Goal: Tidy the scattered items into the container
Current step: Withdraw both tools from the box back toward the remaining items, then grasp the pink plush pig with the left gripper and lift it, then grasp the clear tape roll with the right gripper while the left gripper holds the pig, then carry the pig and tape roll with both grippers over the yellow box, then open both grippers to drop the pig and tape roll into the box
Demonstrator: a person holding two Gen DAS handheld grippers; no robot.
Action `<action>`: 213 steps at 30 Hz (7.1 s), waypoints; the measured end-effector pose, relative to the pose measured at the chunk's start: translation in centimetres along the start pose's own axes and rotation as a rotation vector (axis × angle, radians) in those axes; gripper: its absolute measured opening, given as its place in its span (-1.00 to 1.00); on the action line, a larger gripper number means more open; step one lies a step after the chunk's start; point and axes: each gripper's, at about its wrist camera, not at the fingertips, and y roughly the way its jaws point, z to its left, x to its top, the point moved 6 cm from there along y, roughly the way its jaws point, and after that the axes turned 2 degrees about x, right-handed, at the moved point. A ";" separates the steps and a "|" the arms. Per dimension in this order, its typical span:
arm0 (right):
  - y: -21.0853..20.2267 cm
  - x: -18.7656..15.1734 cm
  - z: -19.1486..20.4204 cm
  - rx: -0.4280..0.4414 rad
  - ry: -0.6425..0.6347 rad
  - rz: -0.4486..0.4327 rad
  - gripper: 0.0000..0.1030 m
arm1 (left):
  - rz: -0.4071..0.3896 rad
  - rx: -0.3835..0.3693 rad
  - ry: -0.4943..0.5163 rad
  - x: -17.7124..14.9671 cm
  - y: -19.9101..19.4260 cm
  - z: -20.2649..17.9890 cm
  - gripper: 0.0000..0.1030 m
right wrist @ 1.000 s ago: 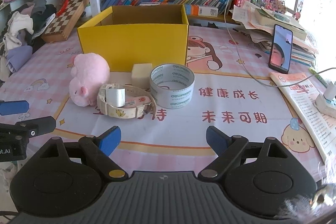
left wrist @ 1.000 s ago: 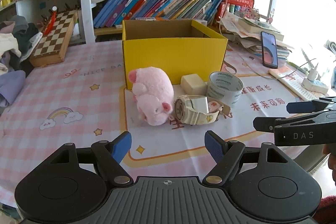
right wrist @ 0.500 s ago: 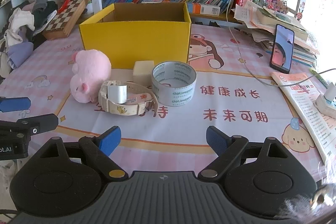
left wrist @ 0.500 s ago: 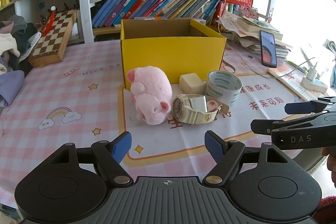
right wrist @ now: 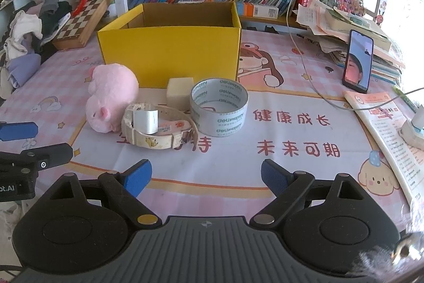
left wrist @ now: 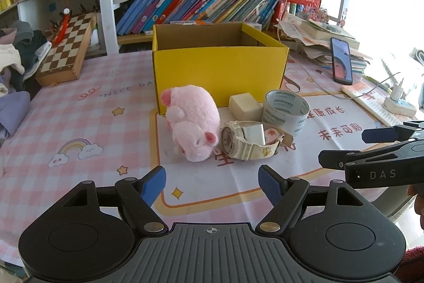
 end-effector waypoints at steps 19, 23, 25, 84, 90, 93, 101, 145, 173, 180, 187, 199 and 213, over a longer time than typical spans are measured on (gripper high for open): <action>1.9 0.8 -0.5 0.004 -0.002 0.032 0.77 | 0.018 0.008 -0.020 0.5 1.8 0.5 0.54; 2.4 1.2 -0.6 0.007 -0.007 0.037 0.77 | 0.021 0.013 -0.028 0.8 2.3 0.7 0.54; 2.7 1.4 -0.7 0.009 -0.010 0.039 0.77 | 0.020 0.014 -0.032 1.0 2.5 0.8 0.54; 13.8 7.8 -3.4 0.102 -0.052 0.158 0.77 | 0.084 0.078 -0.153 6.0 12.5 3.3 0.53; 14.2 7.8 -3.4 0.104 -0.049 0.169 0.75 | 0.095 0.059 -0.158 6.0 13.0 3.5 0.55; 14.3 7.7 -3.3 0.104 -0.050 0.176 0.72 | 0.102 0.046 -0.168 5.9 13.3 3.6 0.55; 14.5 7.6 -3.3 0.098 -0.043 0.180 0.61 | 0.119 0.017 -0.158 5.7 13.8 3.4 0.49; 4.1 20.0 -1.9 0.163 -0.159 -0.215 0.60 | -0.292 -0.072 -0.002 19.3 4.7 2.8 0.18; 19.2 22.1 0.2 0.309 -0.631 0.072 0.60 | 0.133 -0.145 0.068 20.0 19.1 4.2 0.18; 20.4 22.2 0.6 0.436 -0.692 0.152 0.60 | 0.269 -0.166 0.199 19.6 21.0 3.8 0.18; 21.8 22.6 0.8 0.520 -0.752 0.279 0.60 | 0.339 -0.197 0.254 19.5 22.0 3.8 0.19; 22.7 22.5 0.4 0.606 -0.733 0.364 0.60 | 0.381 -0.226 0.376 18.8 22.8 3.3 0.21; 24.4 21.4 0.5 0.561 -0.824 0.427 0.60 | 0.448 -0.237 0.420 17.8 24.7 3.6 0.29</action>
